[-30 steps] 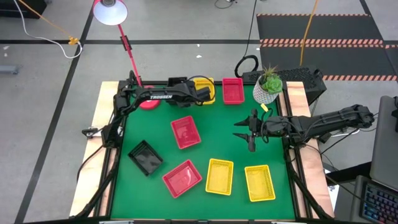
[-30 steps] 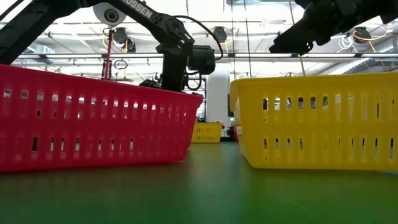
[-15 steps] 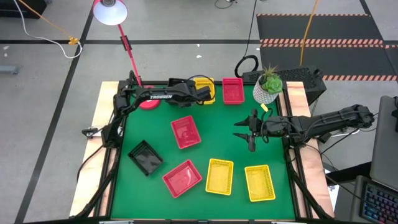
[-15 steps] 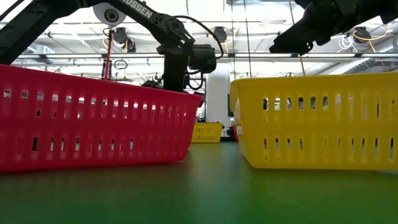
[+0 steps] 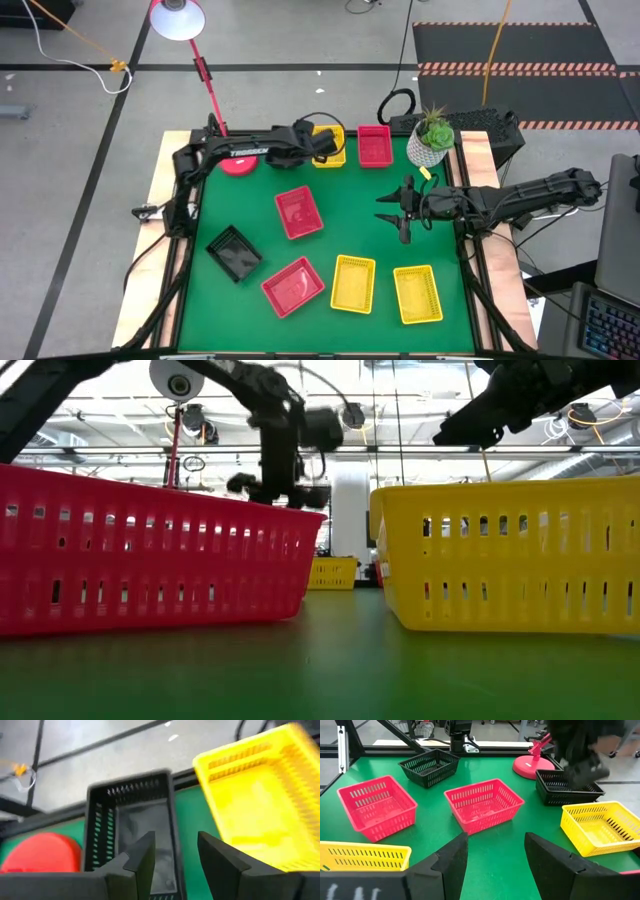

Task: Stack baskets by color
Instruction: Stack the bottom right yellow bin on the top yellow bin

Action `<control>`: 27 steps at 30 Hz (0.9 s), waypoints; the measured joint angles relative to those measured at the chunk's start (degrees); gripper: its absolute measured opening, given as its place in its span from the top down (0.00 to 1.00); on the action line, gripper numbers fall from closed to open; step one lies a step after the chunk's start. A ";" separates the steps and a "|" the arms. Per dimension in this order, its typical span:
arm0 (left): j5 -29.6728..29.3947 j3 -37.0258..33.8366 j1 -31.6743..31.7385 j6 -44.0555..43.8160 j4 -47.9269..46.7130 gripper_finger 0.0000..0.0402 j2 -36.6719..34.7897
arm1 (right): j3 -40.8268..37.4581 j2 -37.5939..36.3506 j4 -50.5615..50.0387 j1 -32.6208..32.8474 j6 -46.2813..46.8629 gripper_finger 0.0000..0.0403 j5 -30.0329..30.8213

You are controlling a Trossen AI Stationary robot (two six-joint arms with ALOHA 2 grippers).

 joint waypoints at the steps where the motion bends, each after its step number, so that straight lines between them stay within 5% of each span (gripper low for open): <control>1: -0.02 0.02 -0.46 1.62 -0.03 0.62 -1.03 | 0.00 0.00 -0.11 0.00 -0.07 0.53 0.00; 15: 8.47 0.04 -8.92 20.83 -5.57 0.62 -17.41 | 0.02 0.02 -0.39 0.01 0.18 0.53 -0.01; 27: 9.49 0.05 -21.06 28.64 -8.27 0.62 -27.35 | 0.02 0.00 -0.39 0.01 1.80 0.53 -0.04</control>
